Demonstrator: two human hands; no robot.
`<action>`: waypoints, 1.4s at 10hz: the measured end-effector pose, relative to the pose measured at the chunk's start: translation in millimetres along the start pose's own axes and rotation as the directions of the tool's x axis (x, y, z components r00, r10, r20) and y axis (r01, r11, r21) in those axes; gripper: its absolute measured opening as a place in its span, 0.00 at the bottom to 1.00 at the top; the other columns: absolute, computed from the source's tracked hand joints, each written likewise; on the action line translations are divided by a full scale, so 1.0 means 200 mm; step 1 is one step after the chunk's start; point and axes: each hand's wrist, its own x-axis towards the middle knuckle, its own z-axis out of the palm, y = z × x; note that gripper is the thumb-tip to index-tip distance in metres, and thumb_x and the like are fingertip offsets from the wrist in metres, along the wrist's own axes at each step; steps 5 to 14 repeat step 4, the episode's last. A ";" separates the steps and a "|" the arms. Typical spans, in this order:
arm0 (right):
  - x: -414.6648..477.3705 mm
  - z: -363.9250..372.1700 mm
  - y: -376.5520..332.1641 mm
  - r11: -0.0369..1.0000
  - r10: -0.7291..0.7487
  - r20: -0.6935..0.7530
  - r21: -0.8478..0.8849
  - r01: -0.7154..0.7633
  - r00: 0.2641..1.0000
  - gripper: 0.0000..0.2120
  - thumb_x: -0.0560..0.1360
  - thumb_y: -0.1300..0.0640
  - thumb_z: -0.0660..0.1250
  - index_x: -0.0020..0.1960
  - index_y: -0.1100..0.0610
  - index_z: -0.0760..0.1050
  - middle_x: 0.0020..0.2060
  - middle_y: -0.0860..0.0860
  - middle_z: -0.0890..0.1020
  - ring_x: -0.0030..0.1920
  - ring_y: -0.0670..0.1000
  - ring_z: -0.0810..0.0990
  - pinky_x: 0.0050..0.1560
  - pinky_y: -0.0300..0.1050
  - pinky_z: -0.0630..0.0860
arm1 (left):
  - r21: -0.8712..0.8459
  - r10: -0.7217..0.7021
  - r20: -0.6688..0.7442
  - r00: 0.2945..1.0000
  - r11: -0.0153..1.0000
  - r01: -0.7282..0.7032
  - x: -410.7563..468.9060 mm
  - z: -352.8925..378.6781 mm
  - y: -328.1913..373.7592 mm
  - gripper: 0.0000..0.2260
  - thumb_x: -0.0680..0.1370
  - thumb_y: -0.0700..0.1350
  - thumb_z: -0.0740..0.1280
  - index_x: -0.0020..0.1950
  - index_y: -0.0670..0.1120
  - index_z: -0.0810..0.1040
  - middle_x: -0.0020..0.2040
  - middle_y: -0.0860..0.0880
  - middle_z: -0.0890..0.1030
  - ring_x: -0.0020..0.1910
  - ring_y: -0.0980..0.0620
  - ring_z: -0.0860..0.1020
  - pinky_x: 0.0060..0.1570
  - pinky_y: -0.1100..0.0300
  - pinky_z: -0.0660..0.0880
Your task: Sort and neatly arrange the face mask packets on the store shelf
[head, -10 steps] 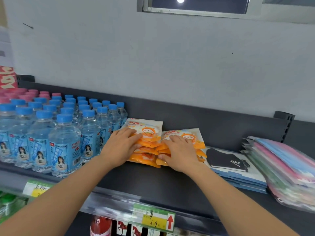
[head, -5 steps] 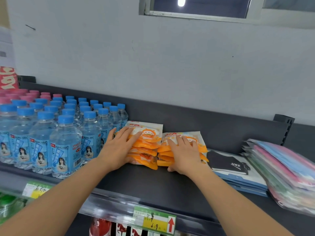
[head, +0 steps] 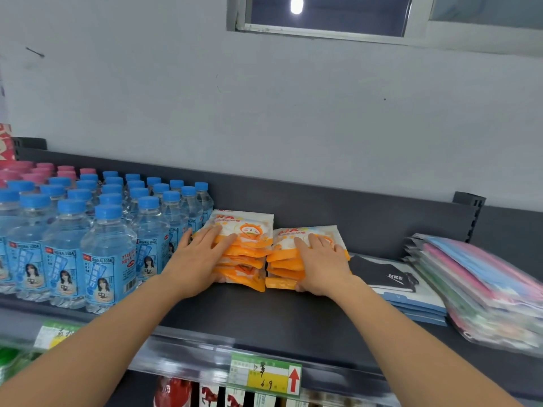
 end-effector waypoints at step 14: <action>-0.14 -0.01 0.11 0.994 0.007 -0.222 0.106 0.017 0.975 0.32 0.77 0.35 0.58 0.75 0.50 0.62 0.74 0.51 0.65 0.74 0.54 0.62 0.75 0.56 0.55 | -0.108 0.014 -0.181 0.983 0.994 -0.034 0.03 -0.12 0.14 0.51 0.63 0.76 0.27 0.77 0.53 0.59 0.76 0.52 0.63 0.76 0.51 0.58 0.75 0.44 0.41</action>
